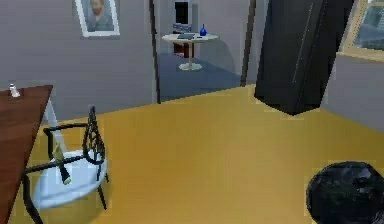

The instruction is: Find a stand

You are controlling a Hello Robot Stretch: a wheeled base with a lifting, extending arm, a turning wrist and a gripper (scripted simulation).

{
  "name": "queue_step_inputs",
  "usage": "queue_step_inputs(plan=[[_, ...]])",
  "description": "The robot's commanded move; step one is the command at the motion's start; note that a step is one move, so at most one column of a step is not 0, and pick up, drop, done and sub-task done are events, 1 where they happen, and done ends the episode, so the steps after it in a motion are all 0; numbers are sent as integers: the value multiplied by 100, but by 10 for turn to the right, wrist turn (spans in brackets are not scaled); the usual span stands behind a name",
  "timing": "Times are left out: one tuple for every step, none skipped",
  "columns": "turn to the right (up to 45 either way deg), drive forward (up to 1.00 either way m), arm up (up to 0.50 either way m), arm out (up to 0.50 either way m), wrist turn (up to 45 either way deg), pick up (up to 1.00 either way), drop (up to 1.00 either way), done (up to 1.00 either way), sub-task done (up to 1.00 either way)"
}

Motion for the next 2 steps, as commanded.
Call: queue_step_inputs(plan=[[0, 100, 0, 0, 0, 0, 0, 0, 0], [0, 100, 0, 0, 0, 0, 0, 0, 0]])
